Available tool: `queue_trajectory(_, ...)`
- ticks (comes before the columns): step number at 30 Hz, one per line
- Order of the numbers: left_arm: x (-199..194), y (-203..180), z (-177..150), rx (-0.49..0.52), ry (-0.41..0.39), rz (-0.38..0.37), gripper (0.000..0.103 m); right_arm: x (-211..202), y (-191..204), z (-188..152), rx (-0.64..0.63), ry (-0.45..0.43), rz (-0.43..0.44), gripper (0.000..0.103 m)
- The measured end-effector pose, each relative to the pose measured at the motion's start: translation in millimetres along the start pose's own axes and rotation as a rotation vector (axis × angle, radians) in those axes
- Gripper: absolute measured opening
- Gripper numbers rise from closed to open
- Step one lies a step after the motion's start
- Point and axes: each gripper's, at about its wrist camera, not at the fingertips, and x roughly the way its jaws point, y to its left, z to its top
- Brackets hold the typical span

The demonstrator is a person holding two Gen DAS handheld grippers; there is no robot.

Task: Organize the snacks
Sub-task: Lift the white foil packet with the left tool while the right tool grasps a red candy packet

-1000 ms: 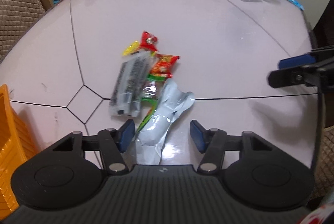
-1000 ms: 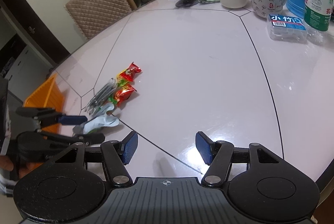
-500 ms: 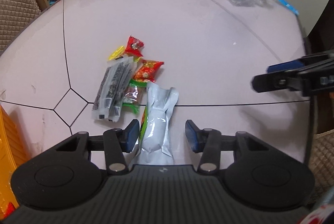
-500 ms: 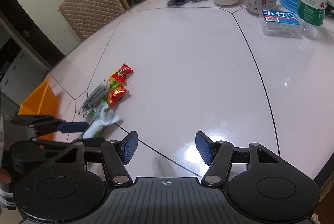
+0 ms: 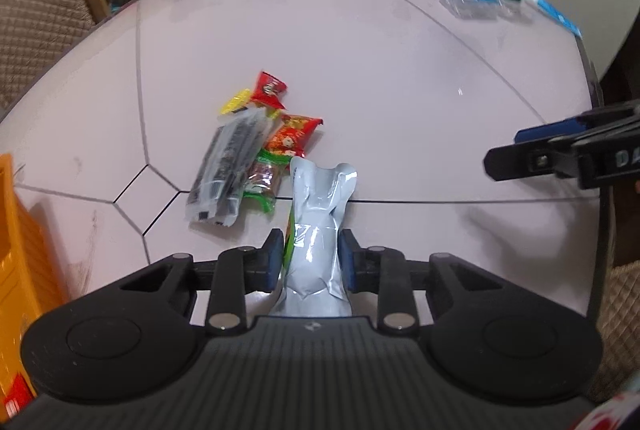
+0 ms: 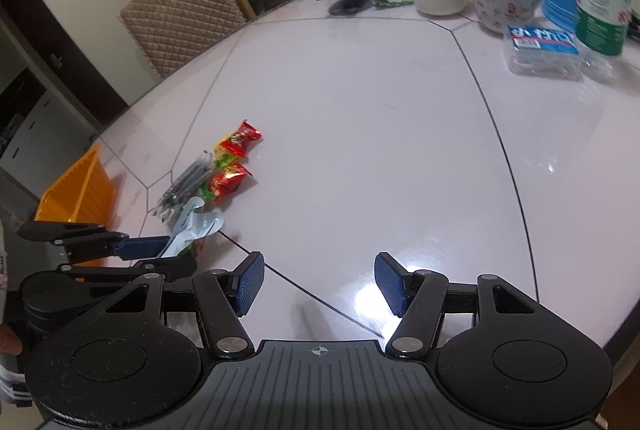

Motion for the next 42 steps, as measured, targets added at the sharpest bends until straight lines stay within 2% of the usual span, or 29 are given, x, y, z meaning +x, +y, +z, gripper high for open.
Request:
queue_trajectory(7, -39.3, 20.7, -5.6, -0.162, -0.065, 0.042, 0.027, 15.0, 19.2, 12.4, -0.1, -0.042, 0.068, 0.061)
queue_trajectory(15, -54.8, 51.4, -5.5, -0.311, -0.077, 0.147, 0.027, 51.4, 45.1, 31.9, -0.214, -0.076, 0.147, 0.061)
queue_trajectory(19, -57.5, 62.4, -5.7, -0.356, -0.078, 0.165, 0.027, 74.6, 52.6, 41.0, -0.251, -0.061, 0.157, 0.051)
queue_trajectory(24, -58.1, 69.1, -6.1, -0.38, -0.082, 0.167, 0.027, 99.8, 58.0, 48.8, -0.281, -0.047, 0.147, 0.048)
queue_trajectory(30, -57.6, 74.5, -8.5, -0.393, -0.082, 0.161, 0.027, 117.2, 64.7, 48.4, -0.325, -0.02, 0.134, 0.038)
queue_trajectory(42, -55.4, 77.2, -9.5, -0.402, -0.076, 0.147, 0.027, 119.9, 77.4, 35.5, -0.407, -0.004, 0.114, 0.028)
